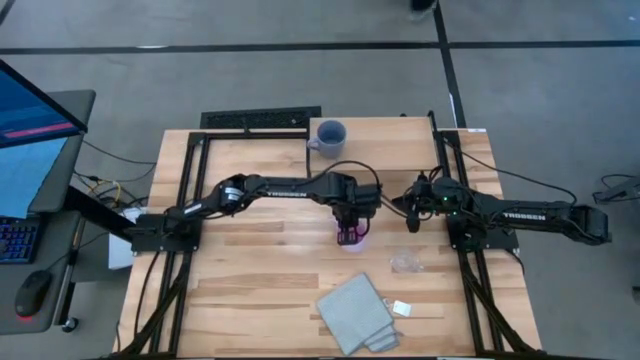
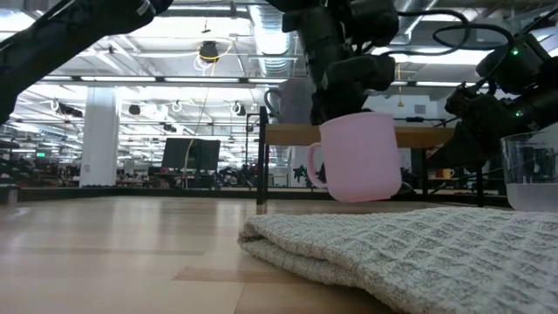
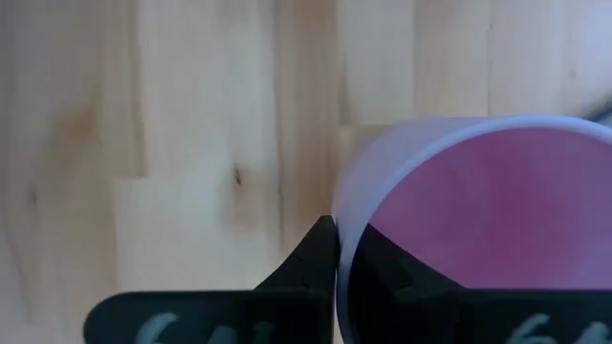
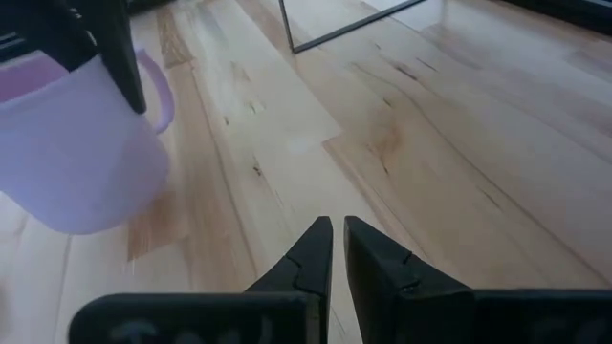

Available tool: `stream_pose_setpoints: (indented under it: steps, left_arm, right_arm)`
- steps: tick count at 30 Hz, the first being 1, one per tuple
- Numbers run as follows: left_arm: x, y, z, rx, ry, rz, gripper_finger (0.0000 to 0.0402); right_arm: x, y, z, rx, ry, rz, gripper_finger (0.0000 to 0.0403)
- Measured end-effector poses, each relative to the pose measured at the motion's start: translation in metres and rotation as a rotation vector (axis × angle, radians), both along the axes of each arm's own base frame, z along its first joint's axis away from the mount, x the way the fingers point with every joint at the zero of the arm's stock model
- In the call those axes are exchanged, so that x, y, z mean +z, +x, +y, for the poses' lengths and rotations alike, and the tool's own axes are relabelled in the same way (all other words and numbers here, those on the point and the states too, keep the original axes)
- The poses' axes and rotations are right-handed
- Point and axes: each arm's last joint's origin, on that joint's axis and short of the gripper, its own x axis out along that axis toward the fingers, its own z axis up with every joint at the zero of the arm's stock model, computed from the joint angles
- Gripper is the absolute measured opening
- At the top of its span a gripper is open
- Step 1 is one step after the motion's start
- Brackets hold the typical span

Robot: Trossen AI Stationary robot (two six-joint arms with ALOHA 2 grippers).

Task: Stack small to large cups/mugs on shelf
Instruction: Put the pink mug on the shelf

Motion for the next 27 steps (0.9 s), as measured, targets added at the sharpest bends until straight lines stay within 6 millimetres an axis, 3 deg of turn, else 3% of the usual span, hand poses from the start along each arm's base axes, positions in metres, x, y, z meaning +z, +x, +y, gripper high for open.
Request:
stream_pose_setpoints:
  steps: [27]
  left_arm:
    - [-0.004, -0.0008, -0.0009, -0.024, -0.06, 0.019, 0.0022]
  right_arm:
    - [0.0, 0.0, 0.0, 0.0, 0.001, 0.0, 0.0056]
